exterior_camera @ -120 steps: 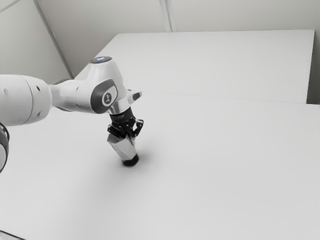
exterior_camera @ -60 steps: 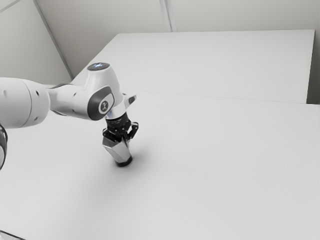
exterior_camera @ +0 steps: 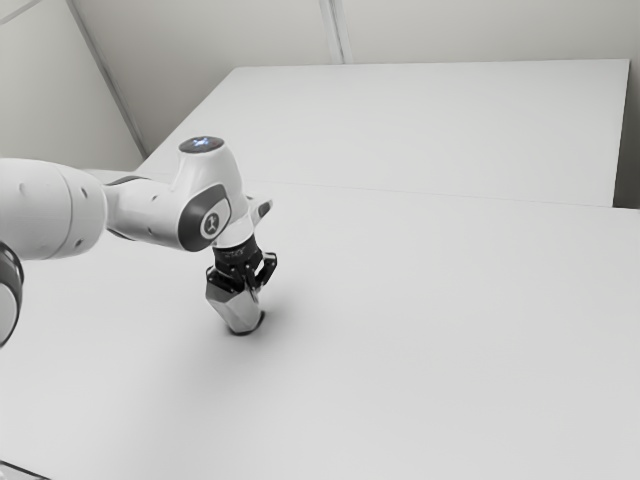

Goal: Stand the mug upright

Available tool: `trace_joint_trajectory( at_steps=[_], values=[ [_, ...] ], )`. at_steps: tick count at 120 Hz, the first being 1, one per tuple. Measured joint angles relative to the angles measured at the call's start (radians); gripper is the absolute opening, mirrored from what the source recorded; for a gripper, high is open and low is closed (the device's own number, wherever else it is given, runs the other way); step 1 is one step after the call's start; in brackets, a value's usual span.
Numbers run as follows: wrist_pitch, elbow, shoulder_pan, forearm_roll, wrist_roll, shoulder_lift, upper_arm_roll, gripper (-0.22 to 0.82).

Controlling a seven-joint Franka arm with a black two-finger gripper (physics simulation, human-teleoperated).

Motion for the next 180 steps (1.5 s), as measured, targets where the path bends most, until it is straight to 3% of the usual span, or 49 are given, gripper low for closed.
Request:
trace_joint_trajectory(
  at_steps=[25, 53, 99, 126, 180],
  values=[
    [0.003, 0.004, 0.001, -0.008, 0.000, 0.004, 0.000, 0.28],
    [0.003, 0.012, 0.000, -0.010, 0.006, -0.003, 0.009, 0.50],
    [-0.009, 0.038, 0.001, -0.023, 0.021, -0.028, 0.018, 0.59],
    [-0.052, 0.055, 0.000, -0.020, 0.030, -0.095, 0.016, 0.60],
    [-0.396, 0.480, -0.009, 0.081, 0.280, -0.168, 0.017, 0.60]
  ],
)
